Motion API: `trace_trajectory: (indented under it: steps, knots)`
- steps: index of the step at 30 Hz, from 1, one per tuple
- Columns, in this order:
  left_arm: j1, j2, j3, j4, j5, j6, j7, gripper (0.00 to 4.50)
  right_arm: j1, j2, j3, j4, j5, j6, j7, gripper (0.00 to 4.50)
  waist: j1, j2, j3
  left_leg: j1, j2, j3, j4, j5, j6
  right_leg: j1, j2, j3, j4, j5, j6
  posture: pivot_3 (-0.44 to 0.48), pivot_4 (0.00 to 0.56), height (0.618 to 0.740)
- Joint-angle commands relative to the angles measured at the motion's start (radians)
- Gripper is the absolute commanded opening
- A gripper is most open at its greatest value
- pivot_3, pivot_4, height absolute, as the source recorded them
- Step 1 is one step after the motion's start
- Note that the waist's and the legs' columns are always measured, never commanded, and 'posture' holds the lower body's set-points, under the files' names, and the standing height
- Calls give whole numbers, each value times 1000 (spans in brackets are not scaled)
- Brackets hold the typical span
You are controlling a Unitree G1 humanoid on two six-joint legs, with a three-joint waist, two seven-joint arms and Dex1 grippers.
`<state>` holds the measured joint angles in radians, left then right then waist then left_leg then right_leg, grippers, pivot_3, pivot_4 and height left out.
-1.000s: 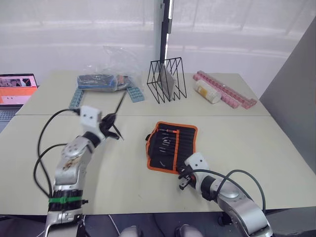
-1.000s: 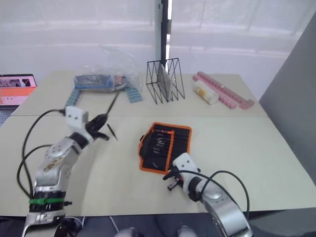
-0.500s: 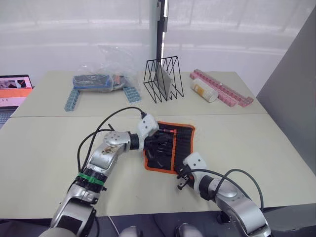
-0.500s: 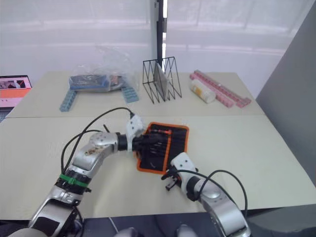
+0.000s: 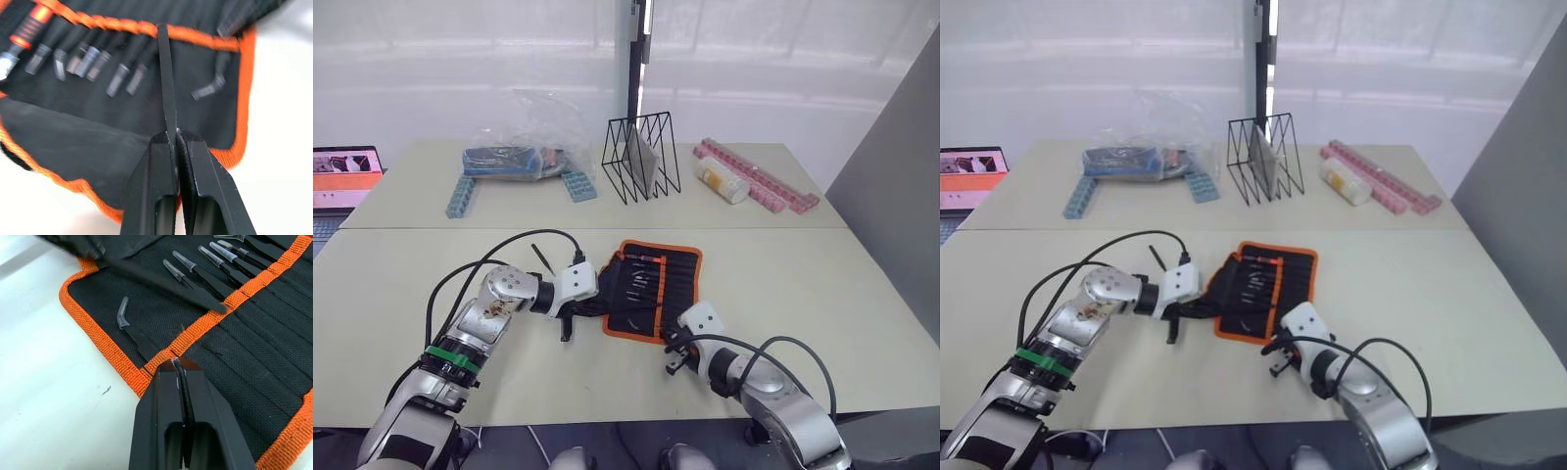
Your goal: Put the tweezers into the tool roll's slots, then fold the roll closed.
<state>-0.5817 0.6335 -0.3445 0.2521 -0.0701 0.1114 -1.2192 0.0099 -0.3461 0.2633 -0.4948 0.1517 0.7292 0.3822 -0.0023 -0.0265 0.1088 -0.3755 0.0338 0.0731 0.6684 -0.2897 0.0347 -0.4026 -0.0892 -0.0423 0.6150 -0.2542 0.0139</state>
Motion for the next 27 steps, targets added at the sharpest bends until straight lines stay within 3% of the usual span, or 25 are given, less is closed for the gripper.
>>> trace_trajectory:
  steps: [1,15,27]
  knots:
    - [-22,13,-2,29,37,-51,-17,27,24,-8,19,77,-7,69,-5,0,0,0,0,0,0,0,0,0,0,0,0,0,1,0,0,0,150,737]
    - [-76,47,-20,116,118,-171,-80,27,22,-2,22,83,-4,69,-6,0,3,0,0,0,0,0,8,-1,2,-1,0,0,11,0,1,0,150,737]
    - [-208,-10,-88,230,214,-224,-123,27,48,12,33,69,-4,70,-24,0,5,-1,0,0,-1,0,11,-1,2,0,1,1,12,-1,1,0,150,737]
